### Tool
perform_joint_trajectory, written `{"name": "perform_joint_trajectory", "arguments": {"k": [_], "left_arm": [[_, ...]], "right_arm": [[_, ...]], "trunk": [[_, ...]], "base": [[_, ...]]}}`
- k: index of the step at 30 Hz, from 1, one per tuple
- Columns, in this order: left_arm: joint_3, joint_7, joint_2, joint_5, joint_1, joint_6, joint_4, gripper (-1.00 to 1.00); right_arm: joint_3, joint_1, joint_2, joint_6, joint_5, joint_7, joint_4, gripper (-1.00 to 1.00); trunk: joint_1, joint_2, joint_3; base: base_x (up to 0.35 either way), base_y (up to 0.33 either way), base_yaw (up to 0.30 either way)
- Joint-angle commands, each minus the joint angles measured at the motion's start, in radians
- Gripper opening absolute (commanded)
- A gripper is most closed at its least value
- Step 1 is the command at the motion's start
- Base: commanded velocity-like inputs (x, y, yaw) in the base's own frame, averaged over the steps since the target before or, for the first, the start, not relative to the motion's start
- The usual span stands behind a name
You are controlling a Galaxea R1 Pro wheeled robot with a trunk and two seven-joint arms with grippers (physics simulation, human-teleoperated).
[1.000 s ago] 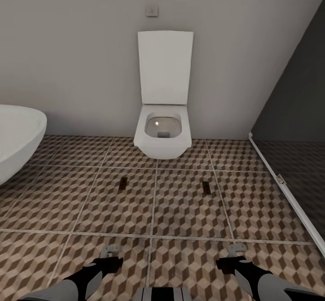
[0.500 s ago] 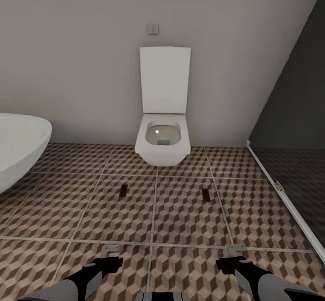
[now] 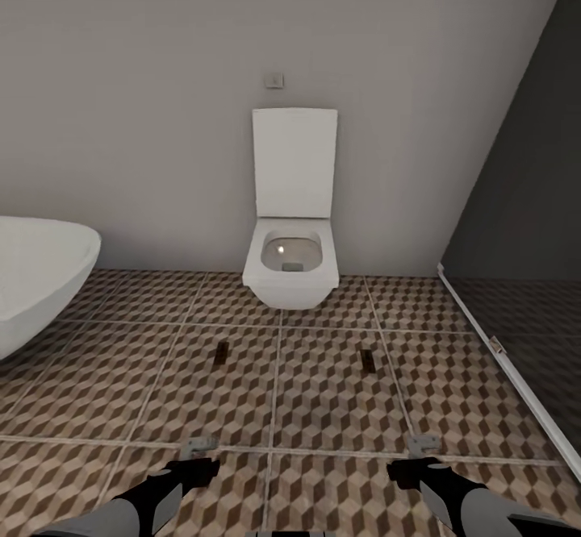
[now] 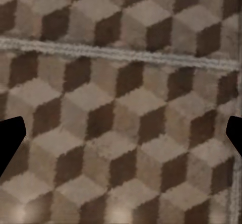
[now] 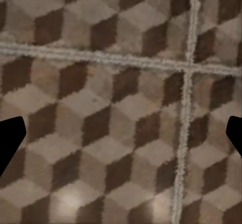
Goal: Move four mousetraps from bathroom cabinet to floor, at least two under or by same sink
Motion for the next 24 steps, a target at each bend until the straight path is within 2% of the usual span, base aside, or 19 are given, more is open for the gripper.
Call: {"name": "perform_joint_trajectory", "arguments": {"k": [1,24], "left_arm": [[-0.008,-0.003,0.000,0.010,-0.001,-0.004,0.001,1.00],[-0.008,-0.003,0.001,0.010,-0.001,-0.004,0.001,1.00]], "right_arm": [[-0.008,-0.001,0.000,0.000,0.010,0.000,0.002,1.00],[-0.007,-0.001,-0.001,0.001,0.010,0.000,0.002,1.00]], "trunk": [[-0.001,0.000,0.003],[-0.011,0.005,0.092]], "base": [[0.000,0.000,0.000],[0.000,0.000,0.000]]}}
